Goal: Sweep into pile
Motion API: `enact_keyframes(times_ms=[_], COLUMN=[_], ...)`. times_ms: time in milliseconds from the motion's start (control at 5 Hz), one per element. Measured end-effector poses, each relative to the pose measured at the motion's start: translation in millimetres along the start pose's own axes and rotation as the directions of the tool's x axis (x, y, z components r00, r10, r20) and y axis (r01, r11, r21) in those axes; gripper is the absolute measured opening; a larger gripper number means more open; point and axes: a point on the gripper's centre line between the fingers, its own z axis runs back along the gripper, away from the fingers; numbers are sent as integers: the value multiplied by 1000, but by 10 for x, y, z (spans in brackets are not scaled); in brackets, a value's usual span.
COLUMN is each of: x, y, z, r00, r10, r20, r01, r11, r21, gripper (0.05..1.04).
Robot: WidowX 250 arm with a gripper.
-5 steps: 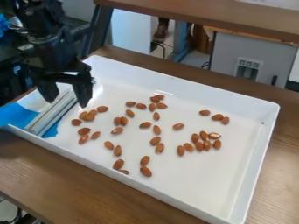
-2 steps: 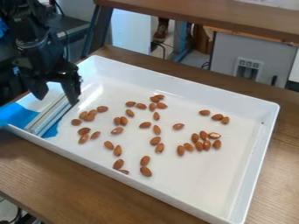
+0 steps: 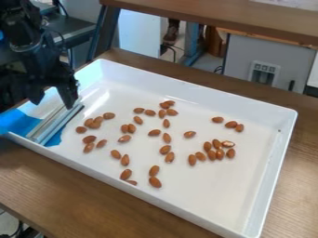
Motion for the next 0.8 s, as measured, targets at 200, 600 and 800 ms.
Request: enact_keyframes(times_ms=[200, 600, 800], x=[-34, -160, -168], y=[5, -27, -38], z=[-90, -237, -247], r00=[1000, 992, 991], r10=[19, 102, 109], r20=[-10, -74, -78], r01=[-19, -109, -118], r11=[1000, 988, 986], r21=[-9, -107, -116], gripper=[1001, 969, 666])
